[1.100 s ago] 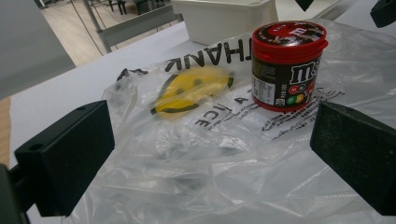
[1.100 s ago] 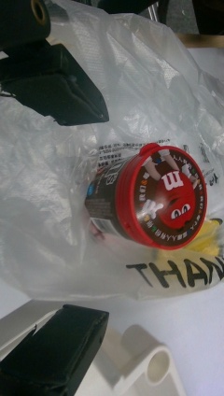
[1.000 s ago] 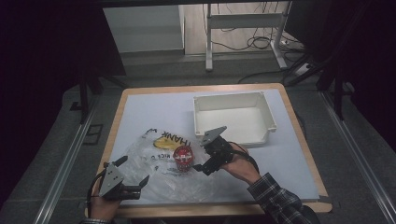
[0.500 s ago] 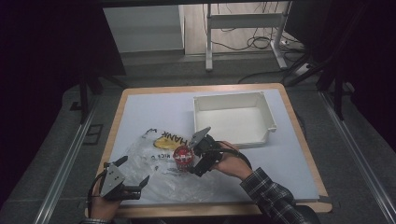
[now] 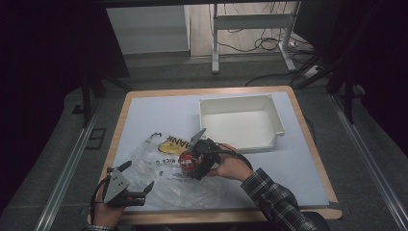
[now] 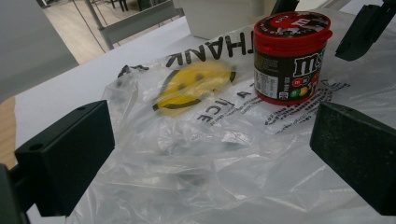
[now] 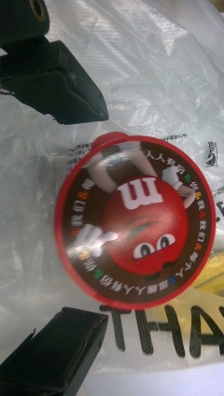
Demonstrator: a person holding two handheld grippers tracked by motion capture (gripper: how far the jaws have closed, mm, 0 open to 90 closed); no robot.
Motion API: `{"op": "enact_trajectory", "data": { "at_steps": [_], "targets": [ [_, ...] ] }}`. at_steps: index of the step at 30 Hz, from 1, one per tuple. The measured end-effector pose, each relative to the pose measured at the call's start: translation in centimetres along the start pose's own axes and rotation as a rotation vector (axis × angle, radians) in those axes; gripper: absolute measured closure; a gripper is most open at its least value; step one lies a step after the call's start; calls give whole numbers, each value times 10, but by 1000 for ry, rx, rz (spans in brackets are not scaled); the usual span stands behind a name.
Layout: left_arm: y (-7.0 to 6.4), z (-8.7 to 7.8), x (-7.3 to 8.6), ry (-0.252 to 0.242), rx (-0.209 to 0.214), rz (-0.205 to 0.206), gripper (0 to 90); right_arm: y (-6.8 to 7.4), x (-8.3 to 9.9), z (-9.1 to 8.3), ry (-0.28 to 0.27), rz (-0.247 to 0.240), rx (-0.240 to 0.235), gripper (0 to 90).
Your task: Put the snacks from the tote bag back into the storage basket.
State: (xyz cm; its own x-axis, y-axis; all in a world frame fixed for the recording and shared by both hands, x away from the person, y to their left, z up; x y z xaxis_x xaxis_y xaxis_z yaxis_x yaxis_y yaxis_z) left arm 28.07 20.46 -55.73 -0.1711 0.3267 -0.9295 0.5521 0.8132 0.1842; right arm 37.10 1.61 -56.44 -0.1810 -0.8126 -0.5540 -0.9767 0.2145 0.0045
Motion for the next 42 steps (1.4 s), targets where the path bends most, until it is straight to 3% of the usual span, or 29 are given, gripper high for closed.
{"op": "enact_trajectory", "data": {
  "at_steps": [6,10,19,23,42],
  "targets": [
    [0,0,0,4,-3,6,0,-2,-2,9,44,17,4,45],
    [0,0,1,5,-4,8,0,-4,-3,17,74,-20,22,63],
    [1,0,1,6,-4,10,0,-5,-5,26,112,-53,35,151],
    [1,-1,0,2,-4,6,0,-1,-7,27,106,-48,13,248],
    [1,-3,-3,-28,25,-51,0,5,-13,17,100,-67,32,255]
  ]
}}
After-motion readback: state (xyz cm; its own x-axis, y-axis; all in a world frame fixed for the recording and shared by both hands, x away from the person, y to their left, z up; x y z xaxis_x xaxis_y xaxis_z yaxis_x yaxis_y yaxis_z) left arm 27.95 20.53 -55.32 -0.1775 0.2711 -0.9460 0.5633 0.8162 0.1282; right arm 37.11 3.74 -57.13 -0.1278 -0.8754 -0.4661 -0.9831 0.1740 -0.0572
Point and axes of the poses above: each handheld gripper's, and its own axes: z roughly forward along the jaws, x roughly out of its underside, y roughly to its left, the point moved 9 cm from there along z, roughly forward along the jaws, and after that the axes turned 3 degrees about -y, right-handed, at the moved point
